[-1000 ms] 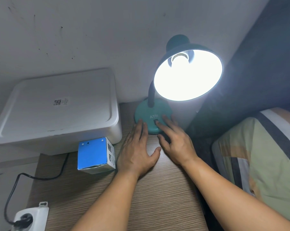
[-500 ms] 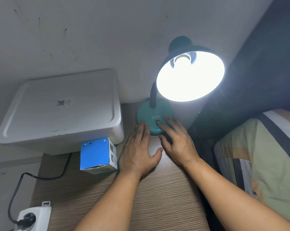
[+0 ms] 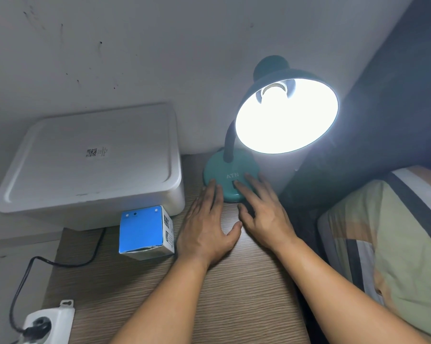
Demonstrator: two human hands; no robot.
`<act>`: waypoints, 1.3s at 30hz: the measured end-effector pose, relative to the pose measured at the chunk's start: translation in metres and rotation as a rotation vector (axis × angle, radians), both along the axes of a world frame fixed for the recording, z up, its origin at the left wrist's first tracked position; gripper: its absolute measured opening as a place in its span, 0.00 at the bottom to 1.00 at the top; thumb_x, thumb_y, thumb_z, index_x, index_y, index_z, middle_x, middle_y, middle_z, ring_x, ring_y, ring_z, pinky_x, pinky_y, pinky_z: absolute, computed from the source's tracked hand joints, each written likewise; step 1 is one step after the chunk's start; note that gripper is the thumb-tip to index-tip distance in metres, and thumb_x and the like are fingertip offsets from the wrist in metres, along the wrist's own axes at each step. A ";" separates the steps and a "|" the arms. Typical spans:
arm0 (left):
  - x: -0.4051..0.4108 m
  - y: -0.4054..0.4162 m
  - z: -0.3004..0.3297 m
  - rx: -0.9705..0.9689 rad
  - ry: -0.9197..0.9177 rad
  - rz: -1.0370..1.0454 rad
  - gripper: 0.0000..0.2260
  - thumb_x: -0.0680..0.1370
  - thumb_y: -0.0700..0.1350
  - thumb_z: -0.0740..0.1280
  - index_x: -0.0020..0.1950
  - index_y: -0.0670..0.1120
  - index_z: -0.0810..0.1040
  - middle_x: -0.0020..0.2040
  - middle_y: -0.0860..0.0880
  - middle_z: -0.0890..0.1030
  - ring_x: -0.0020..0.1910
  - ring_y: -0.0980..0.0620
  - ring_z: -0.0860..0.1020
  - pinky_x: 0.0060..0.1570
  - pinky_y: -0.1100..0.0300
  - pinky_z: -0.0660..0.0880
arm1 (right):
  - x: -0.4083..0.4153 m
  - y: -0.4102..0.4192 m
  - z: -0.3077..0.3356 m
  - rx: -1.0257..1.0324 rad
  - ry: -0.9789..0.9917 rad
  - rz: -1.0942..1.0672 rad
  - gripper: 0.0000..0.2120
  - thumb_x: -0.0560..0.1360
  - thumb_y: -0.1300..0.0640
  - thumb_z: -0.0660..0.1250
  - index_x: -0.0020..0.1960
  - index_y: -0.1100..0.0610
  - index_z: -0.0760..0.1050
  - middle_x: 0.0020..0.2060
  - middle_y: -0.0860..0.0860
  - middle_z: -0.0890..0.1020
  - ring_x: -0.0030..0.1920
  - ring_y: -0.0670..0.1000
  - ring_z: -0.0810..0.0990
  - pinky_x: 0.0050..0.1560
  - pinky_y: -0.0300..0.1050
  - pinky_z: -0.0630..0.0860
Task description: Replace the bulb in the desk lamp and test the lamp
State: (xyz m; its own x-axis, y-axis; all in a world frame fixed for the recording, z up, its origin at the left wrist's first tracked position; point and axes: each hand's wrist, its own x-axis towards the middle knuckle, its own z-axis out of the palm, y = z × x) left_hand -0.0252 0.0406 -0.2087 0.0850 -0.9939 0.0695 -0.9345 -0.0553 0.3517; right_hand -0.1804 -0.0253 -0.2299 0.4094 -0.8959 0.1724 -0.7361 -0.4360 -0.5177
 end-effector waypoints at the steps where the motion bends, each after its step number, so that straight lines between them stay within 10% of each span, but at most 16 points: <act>1: 0.000 0.000 0.000 0.001 -0.002 -0.001 0.40 0.76 0.65 0.58 0.81 0.48 0.49 0.81 0.50 0.49 0.79 0.51 0.51 0.72 0.63 0.43 | 0.000 0.000 0.000 0.006 0.008 -0.002 0.23 0.75 0.53 0.64 0.70 0.50 0.71 0.69 0.53 0.71 0.71 0.57 0.64 0.68 0.55 0.69; 39: 0.007 -0.002 -0.014 0.027 0.051 -0.029 0.42 0.74 0.68 0.56 0.81 0.47 0.50 0.81 0.51 0.47 0.79 0.51 0.52 0.76 0.54 0.56 | 0.000 -0.005 0.020 0.117 0.080 0.080 0.33 0.73 0.58 0.65 0.77 0.51 0.62 0.77 0.54 0.59 0.78 0.58 0.50 0.75 0.45 0.48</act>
State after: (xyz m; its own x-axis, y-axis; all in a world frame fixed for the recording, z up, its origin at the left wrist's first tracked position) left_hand -0.0187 0.0386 -0.2227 0.0584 -0.9975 0.0392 -0.9169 -0.0381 0.3973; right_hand -0.1807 -0.0300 -0.2099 0.4885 -0.8719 0.0329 -0.7423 -0.4351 -0.5096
